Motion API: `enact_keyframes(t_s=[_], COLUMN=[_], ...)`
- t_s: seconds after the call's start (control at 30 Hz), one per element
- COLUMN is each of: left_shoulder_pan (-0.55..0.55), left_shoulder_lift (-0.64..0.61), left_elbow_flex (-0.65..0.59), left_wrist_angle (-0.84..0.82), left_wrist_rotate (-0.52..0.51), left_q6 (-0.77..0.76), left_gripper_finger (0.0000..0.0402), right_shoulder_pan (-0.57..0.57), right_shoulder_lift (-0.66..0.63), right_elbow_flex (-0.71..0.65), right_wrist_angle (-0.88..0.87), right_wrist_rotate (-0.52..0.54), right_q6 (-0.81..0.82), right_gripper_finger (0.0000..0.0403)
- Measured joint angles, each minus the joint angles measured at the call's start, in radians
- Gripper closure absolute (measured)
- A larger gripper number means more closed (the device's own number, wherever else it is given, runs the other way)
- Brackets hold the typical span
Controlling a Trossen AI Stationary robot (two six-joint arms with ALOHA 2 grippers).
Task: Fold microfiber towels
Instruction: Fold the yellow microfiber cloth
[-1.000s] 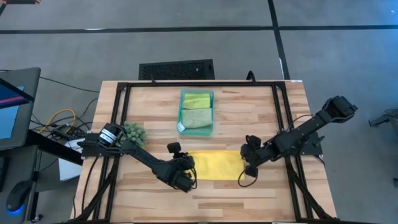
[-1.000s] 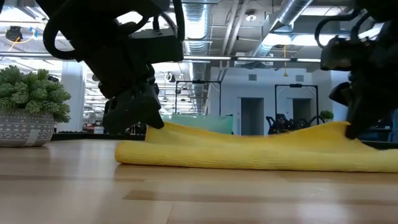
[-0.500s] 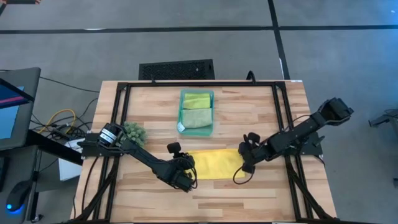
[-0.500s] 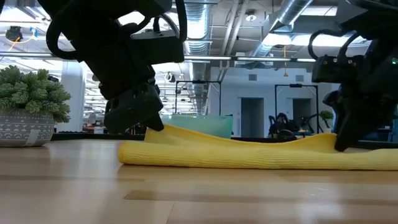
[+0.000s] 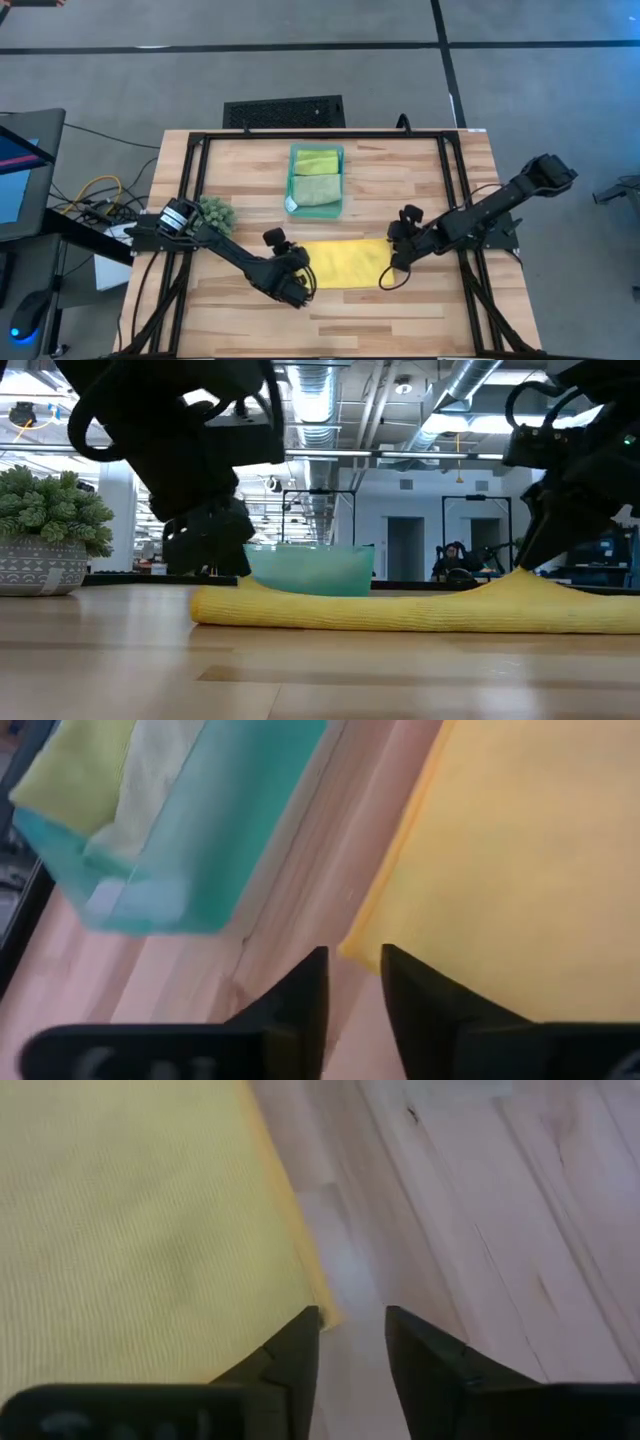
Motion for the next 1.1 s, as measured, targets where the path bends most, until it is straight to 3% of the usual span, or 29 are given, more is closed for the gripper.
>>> enact_keyframes(t_s=[0.17, 0.33, 0.6, 0.83, 1.1], left_shoulder_pan=[0.0, -0.002, 0.014, 0.062, 0.052], left_shoulder_lift=[-0.001, -0.002, -0.001, -0.001, -0.007], left_elbow_flex=[0.023, 0.03, -0.018, -0.084, -0.16], left_wrist_angle=[-0.147, -0.187, 0.106, 0.144, 0.172], left_wrist_rotate=[0.034, 0.054, 0.034, 0.086, 0.062], left_q6=[-0.108, -0.161, -0.032, -0.045, -0.088], left_gripper_finger=[0.0269, 0.0255, 0.0289, 0.0319, 0.0348], right_shoulder_pan=[-0.013, -0.01, -0.011, 0.009, -0.035], right_shoulder_lift=[0.033, 0.06, 0.039, 0.067, 0.198], right_elbow_flex=[0.0, 0.0, -0.001, 0.0, -0.001], right_wrist_angle=[0.069, 0.161, -0.042, 0.125, 0.145], right_wrist_rotate=[0.005, 0.012, 0.09, 0.03, 0.016], right_q6=[-0.063, -0.098, 0.011, -0.077, -0.06], right_gripper_finger=[0.029, 0.0308, 0.0323, 0.0324, 0.0324])
